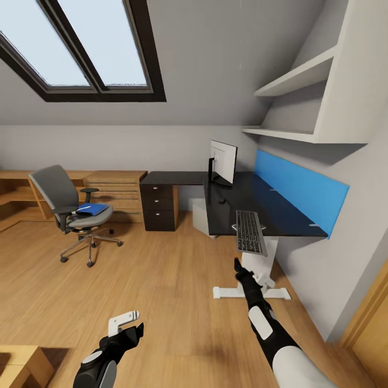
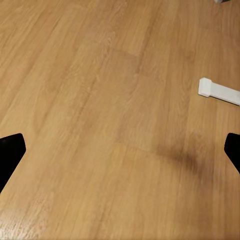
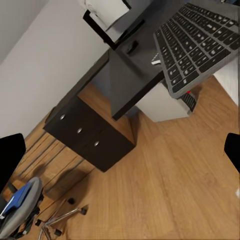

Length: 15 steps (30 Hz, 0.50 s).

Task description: In the bedroom, organize the workspace by keeping the computer under the desk, ensuring the monitor is on the desk, placing the keyboard on the desk next to the monitor, placing the mouse on the desk next to the keyboard, moving the folder from the swivel chair onto the desk next to the mouse, stacking the notebook on top of the folder with the pen on top of the notebook, and positioning the swivel chair next to the desk.

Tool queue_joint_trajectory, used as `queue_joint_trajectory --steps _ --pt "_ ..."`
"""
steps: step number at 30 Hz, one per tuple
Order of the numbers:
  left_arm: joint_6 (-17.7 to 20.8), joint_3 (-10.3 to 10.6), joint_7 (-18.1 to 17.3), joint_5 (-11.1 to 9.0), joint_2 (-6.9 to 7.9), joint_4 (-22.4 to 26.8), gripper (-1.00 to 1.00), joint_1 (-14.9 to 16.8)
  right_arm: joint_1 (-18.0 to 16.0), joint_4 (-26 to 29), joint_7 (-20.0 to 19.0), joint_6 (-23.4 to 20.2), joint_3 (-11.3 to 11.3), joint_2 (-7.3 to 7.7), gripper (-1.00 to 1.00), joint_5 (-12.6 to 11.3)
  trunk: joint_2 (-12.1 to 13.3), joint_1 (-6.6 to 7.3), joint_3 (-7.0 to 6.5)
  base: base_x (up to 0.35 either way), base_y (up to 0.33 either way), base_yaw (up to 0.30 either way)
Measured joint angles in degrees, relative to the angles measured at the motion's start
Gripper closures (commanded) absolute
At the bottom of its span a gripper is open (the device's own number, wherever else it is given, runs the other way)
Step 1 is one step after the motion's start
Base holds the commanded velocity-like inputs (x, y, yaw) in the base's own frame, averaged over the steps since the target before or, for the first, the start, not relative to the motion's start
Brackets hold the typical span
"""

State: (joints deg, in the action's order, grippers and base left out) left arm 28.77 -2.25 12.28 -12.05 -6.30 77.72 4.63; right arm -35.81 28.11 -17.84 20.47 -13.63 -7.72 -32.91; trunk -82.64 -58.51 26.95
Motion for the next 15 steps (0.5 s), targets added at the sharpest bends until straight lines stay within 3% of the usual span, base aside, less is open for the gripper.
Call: queue_joint_trajectory --steps 8,10,15 --pt "0.00 0.00 0.00 0.00 0.00 -0.01 -1.00 0.00 0.00 -0.02 0.31 2.10 -0.48 0.20 -1.00 -0.86 0.00 0.00 0.00 0.000 0.000 0.000" --pt "0.00 0.00 0.00 0.00 0.00 -0.01 -1.00 0.00 0.00 -0.02 0.51 2.24 -1.15 0.39 -1.00 -3.88 0.00 0.00 0.00 0.000 0.000 0.000" --pt "0.00 0.00 0.00 0.00 0.00 0.01 -1.00 0.00 0.00 -0.03 0.59 2.13 -1.59 0.90 -1.00 -8.71 0.00 0.00 0.00 0.000 0.000 0.000"
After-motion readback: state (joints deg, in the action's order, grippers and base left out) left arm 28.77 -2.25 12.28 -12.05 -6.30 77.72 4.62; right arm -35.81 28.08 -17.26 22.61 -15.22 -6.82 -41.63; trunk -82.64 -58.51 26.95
